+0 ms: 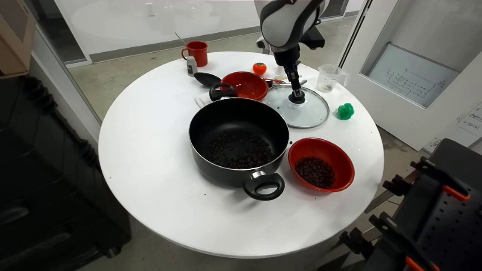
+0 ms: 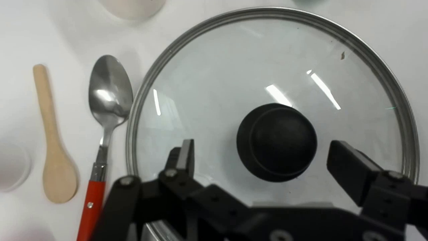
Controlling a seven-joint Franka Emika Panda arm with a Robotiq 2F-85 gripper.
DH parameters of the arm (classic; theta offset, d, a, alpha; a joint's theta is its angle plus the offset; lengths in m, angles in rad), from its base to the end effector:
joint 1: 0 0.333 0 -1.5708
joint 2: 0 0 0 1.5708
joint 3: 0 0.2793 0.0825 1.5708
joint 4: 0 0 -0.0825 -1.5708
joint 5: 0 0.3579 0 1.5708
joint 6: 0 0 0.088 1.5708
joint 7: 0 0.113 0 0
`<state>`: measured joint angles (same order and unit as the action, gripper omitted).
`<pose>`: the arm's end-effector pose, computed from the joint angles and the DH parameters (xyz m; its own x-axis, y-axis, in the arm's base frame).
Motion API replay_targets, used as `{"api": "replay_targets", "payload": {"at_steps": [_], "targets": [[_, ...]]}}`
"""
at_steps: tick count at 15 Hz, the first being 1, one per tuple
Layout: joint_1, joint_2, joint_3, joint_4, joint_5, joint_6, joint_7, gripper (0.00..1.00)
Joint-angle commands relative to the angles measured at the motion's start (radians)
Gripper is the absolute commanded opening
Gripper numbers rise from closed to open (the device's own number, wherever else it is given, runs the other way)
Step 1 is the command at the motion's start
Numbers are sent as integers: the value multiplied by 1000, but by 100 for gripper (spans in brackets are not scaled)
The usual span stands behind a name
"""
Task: Pick up the lid and close the pot with it
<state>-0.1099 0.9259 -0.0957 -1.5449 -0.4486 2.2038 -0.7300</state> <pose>0.6038 -0.1390 0.0795 0.5791 0.6719 -0.4618 0.7705 -0.6361 0.0408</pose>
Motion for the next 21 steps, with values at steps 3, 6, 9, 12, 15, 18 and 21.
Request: {"api": "replay_targets", "payload": {"at_steps": [3,6,9,12,15,18,21], "targets": [[11,71,-10,85,-16,-61,7,91],[11,84,-9,98,-19,-69,3,64],[12,87,-6,107,-18,-91,-3,42],[12,77,-2,111,-20,-106,-11,26],[14,48,1,91,-11,-137,-9,26],[25,20,-6,72,-16,-176,8,26],[33,-5,-10,58,-23,-213,20,26]]}}
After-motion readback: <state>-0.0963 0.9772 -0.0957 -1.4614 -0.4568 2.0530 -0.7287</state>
